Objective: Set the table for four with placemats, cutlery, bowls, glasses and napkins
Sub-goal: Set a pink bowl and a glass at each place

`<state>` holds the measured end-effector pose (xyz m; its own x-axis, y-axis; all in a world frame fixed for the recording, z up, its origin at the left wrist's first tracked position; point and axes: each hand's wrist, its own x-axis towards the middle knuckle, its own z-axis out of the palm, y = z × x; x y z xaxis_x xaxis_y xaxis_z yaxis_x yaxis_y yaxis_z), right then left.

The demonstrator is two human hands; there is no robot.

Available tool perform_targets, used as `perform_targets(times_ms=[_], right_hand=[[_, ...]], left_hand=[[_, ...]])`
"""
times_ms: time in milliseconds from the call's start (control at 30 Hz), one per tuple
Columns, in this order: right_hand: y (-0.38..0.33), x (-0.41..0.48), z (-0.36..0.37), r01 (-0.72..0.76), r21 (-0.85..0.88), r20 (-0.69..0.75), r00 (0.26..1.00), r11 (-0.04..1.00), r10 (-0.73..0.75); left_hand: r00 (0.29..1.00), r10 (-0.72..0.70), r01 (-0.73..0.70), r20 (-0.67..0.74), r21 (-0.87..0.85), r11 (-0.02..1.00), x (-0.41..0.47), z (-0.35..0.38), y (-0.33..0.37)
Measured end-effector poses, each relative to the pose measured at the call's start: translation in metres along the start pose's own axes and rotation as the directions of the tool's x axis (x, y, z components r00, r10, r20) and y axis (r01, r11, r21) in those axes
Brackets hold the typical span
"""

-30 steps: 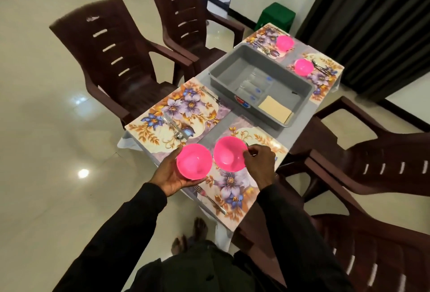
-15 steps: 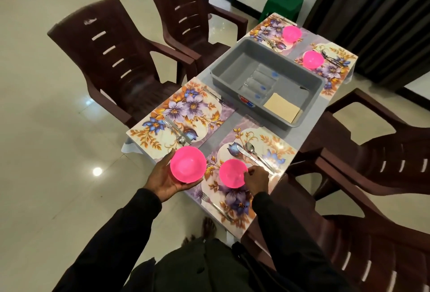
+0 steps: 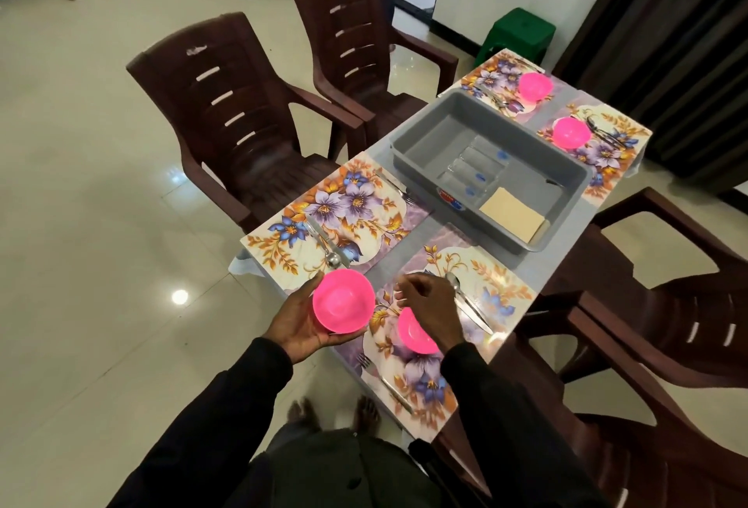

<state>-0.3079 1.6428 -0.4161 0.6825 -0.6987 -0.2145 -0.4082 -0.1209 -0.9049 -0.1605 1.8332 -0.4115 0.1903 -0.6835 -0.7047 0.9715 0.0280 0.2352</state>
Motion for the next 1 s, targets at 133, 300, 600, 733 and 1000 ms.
perform_targets(times_ms=[133,300,600,733,1000], right_hand=[[-0.028,0.015,0.044,0.088,-0.065,0.139,0.987,0.994,-0.078],[-0.033,0.042,0.080,0.090,-0.146,0.088,0.993,0.985,-0.077],[-0.051,0.088,0.139,-0.047,-0.116,-0.032,0.999,0.992,0.044],[-0.063,0.108,0.156,-0.118,-0.110,-0.129,0.986,0.987,0.104],[-0.066,0.134,0.144,-0.302,-0.045,-0.450,0.857,0.952,0.250]], left_hand=[[1.000,-0.016,0.016,0.004,-0.018,1.000,0.004,-0.006,0.019],[1.000,0.000,0.000,0.019,0.002,1.000,0.016,-0.023,0.057],[0.991,-0.125,0.114,0.048,0.189,0.975,0.056,-0.039,0.154],[0.977,-0.215,0.207,0.007,0.243,0.948,0.072,-0.034,0.194],[0.962,-0.269,0.262,-0.036,0.384,0.885,0.091,-0.030,0.257]])
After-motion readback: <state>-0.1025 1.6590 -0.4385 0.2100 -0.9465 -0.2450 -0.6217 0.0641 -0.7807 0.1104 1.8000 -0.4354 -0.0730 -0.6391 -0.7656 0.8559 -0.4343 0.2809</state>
